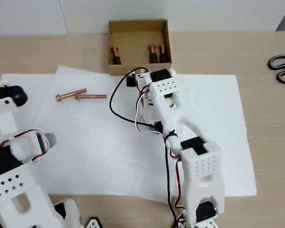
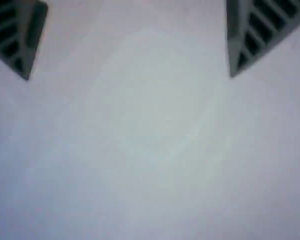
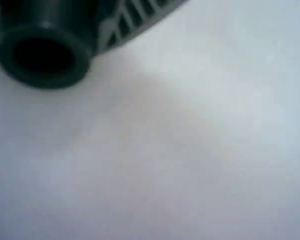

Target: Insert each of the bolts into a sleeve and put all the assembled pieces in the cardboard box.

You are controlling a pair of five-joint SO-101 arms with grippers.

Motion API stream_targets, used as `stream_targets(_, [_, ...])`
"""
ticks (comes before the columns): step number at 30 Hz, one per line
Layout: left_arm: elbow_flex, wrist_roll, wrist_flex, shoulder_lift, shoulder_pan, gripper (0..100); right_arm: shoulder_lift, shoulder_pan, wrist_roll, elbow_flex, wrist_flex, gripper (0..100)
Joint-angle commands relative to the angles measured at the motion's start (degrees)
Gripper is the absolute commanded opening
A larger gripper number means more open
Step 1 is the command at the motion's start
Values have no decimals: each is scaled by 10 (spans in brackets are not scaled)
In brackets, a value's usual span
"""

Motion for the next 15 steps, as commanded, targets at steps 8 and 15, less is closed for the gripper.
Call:
stream_targets(8, [-97, -3, 8, 104, 46, 240, -134, 7, 1, -2, 32, 5])
stream_targets(15, [-272, 90, 7, 351, 121, 240, -132, 7, -2, -1, 32, 5])
